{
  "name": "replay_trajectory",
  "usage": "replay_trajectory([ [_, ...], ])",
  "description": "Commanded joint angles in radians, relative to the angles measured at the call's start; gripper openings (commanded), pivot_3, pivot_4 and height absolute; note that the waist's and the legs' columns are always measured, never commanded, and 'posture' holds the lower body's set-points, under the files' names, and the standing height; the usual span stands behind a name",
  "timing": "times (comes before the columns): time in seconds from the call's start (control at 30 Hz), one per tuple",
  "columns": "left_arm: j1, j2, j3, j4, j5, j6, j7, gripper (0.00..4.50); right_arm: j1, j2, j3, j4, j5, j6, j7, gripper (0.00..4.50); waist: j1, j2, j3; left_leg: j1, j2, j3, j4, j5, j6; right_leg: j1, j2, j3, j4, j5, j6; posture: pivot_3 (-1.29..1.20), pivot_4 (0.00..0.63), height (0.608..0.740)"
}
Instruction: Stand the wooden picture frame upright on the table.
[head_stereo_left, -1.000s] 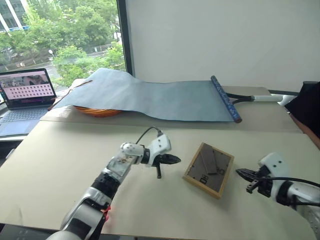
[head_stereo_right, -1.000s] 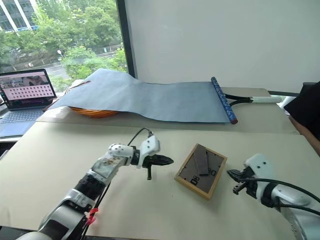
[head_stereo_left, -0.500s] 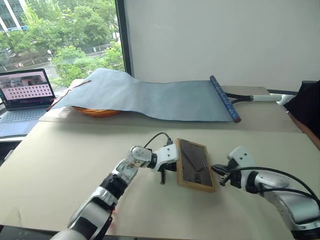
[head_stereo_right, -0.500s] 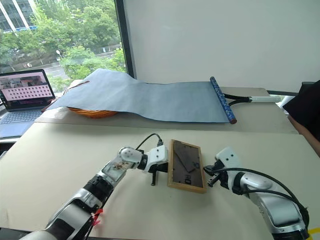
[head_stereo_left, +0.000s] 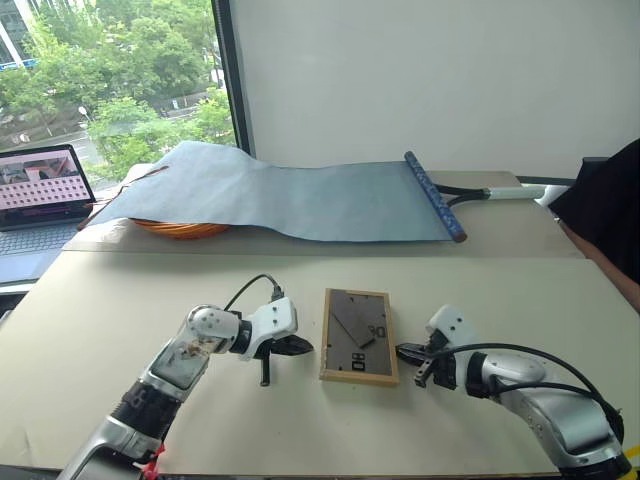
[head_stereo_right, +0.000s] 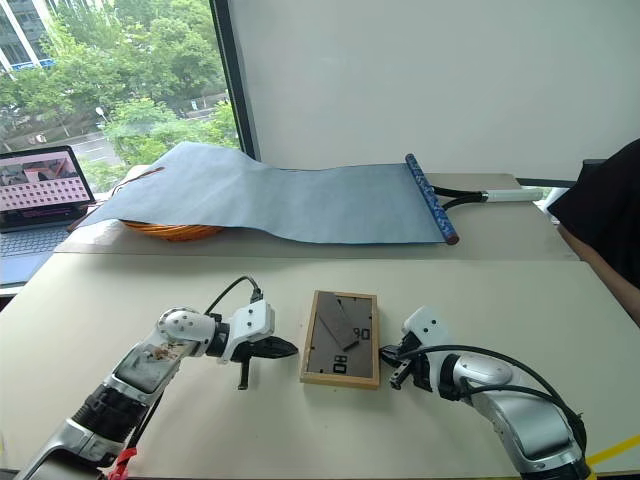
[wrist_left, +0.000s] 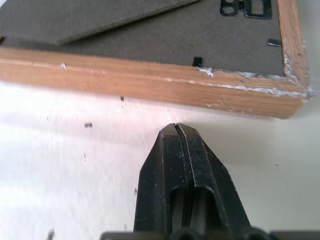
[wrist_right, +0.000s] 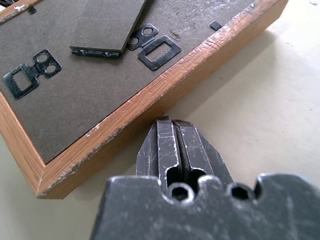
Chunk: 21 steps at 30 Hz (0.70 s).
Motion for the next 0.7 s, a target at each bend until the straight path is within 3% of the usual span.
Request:
replay_trajectory([
  [0.03, 0.038, -0.011, 0.114, -0.034, -0.132, 0.242, 0.045, 0.01, -0.01, -0.041, -0.043, -0.001, -0.004, -0.018, 0.028, 0.0, 0.0, 0.0, 0.0, 0.0, 0.0, 0.0, 0.0, 0.0, 0.0, 0.0, 0.0, 0.0, 0.0, 0.0, 0.0, 0.0, 0.15, 0.694],
  [0.2, 0.004, -0.031, 0.401, -0.087, -0.392, 0.635, 0.164, 0.01, 0.002, -0.116, -0.147, 0.004, 0.026, -0.061, 0.1, 0.0, 0.01, -0.002, 0.002, -0.004, 0.0, 0.0, 0.001, 0.0, 0.0, -0.004, 0.0, 0.0, 0.002, 0.0, 0.001, 0.0, 0.15, 0.694],
  [0.33, -0.062, 0.0, 0.519, -0.109, -0.524, 1.069, 0.233, 1.0, 0.012, -0.167, -0.165, 0.024, 0.002, -0.164, 0.18, 0.0, 0.016, -0.002, 0.002, -0.004, 0.0, 0.0, 0.001, 0.0, 0.0, -0.004, 0.0, 0.0, 0.002, -0.001, 0.001, 0.0, 0.15, 0.694],
  [0.4, -0.114, -0.015, 0.527, -0.03, -0.666, 1.213, 0.246, 1.85, 0.015, -0.177, -0.128, 0.051, -0.041, -0.233, 0.205, 0.0, 0.021, -0.002, 0.002, -0.004, -0.001, 0.0, 0.001, 0.0, 0.0, -0.004, 0.0, 0.0, 0.001, -0.001, 0.002, 0.0, 0.15, 0.694],
  [0.63, -0.15, -0.082, 0.397, 0.064, -0.988, 1.241, 0.507, 4.26, 0.012, -0.161, -0.036, 0.148, -0.153, -0.363, 0.217, 0.0, 0.024, -0.003, 0.002, -0.004, -0.001, -0.001, 0.001, 0.0, 0.0, -0.004, -0.001, -0.001, 0.001, -0.001, 0.001, 0.0, 0.15, 0.694],
  [0.7, -0.134, -0.107, 0.342, 0.059, -1.017, 1.241, 0.595, 4.43, 0.015, -0.151, -0.019, 0.171, -0.172, -0.385, 0.218, 0.0, 0.023, -0.003, 0.002, -0.004, -0.001, -0.001, 0.001, 0.0, 0.0, -0.004, -0.001, -0.001, 0.001, 0.0, 0.0, 0.0, 0.15, 0.694],
])
